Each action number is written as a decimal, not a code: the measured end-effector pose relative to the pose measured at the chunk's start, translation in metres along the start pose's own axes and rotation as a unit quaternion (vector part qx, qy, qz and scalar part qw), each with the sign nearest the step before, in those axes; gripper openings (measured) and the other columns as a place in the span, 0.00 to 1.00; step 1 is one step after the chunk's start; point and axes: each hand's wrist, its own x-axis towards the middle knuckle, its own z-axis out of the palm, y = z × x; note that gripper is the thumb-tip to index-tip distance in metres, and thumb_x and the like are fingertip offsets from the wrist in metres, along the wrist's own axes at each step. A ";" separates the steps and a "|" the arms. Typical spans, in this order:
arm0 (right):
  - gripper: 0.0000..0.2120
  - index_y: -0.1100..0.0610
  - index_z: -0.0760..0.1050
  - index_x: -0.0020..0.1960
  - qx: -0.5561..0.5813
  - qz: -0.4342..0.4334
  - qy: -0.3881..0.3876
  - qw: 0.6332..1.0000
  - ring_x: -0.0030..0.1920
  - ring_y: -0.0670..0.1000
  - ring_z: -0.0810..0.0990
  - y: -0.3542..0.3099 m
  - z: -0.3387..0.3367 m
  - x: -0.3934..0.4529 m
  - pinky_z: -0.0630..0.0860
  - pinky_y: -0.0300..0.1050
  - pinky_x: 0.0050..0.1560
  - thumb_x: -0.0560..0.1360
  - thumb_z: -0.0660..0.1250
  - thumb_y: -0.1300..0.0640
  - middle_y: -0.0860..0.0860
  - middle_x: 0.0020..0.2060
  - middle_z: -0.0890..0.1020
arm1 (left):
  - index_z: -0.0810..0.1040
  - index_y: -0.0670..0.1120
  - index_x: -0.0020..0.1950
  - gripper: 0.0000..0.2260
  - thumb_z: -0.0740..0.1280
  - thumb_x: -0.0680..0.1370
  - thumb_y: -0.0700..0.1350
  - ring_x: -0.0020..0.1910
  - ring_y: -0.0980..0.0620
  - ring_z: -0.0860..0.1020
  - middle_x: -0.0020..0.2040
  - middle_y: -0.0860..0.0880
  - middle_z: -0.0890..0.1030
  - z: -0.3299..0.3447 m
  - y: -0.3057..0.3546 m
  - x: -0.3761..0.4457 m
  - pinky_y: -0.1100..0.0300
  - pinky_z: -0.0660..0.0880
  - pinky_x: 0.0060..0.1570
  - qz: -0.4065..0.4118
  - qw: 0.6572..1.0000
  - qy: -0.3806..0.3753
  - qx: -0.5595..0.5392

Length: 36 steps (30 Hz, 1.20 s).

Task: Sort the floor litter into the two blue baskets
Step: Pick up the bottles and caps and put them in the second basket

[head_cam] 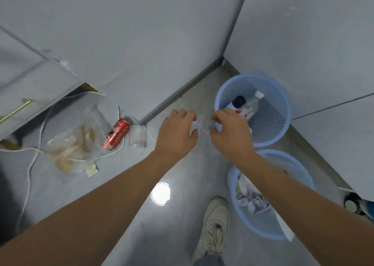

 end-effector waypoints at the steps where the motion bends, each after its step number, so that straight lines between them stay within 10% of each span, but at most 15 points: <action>1: 0.08 0.58 0.79 0.51 0.012 -0.011 0.002 1.000 0.44 0.56 0.79 -0.017 0.008 -0.004 0.74 0.48 0.44 0.72 0.72 0.59 0.54 0.46 0.80 | 0.78 0.47 0.58 0.11 0.70 0.77 0.46 0.55 0.46 0.76 0.54 0.48 0.80 -0.009 -0.016 -0.017 0.48 0.77 0.50 -0.017 1.000 -0.001 -0.003; 12: 0.13 0.53 0.78 0.59 0.007 -0.062 -0.177 0.982 0.54 0.54 0.79 -0.146 0.174 -0.043 0.80 0.52 0.51 0.74 0.72 0.56 0.50 0.53 0.78 | 0.75 0.49 0.66 0.14 0.64 0.81 0.50 0.61 0.49 0.75 0.59 0.50 0.79 -0.019 -0.201 -0.179 0.51 0.79 0.53 -0.231 0.972 -0.034 0.003; 17: 0.18 0.52 0.76 0.63 -0.006 -0.046 -0.202 0.978 0.54 0.57 0.79 -0.151 0.244 -0.026 0.79 0.53 0.51 0.75 0.71 0.51 0.52 0.57 0.75 | 0.74 0.44 0.66 0.17 0.67 0.79 0.46 0.60 0.43 0.73 0.61 0.44 0.75 0.006 -0.253 -0.134 0.47 0.78 0.53 -0.207 0.977 0.040 0.006; 21: 0.28 0.55 0.69 0.66 0.058 0.123 -0.158 0.978 0.54 0.59 0.79 -0.149 0.285 0.001 0.77 0.52 0.54 0.72 0.75 0.44 0.54 0.60 0.73 | 0.73 0.43 0.68 0.20 0.68 0.78 0.47 0.62 0.42 0.73 0.62 0.42 0.74 0.019 -0.281 -0.068 0.46 0.75 0.58 -0.214 0.974 0.072 0.008; 28: 0.37 0.57 0.65 0.67 0.152 0.265 -0.172 0.937 0.59 0.61 0.79 -0.140 0.325 0.024 0.73 0.49 0.52 0.68 0.77 0.39 0.57 0.60 0.78 | 0.69 0.45 0.70 0.25 0.69 0.77 0.54 0.63 0.40 0.72 0.63 0.41 0.73 0.054 -0.305 -0.024 0.45 0.73 0.57 -0.247 0.963 -0.020 0.102; 36: 0.32 0.52 0.66 0.63 0.156 0.221 -0.170 0.948 0.47 0.53 0.75 -0.128 0.287 0.002 0.77 0.50 0.50 0.67 0.78 0.47 0.50 0.56 0.68 | 0.67 0.46 0.69 0.29 0.74 0.73 0.53 0.61 0.40 0.73 0.62 0.42 0.71 0.042 -0.297 -0.042 0.44 0.76 0.51 -0.264 0.963 0.023 0.047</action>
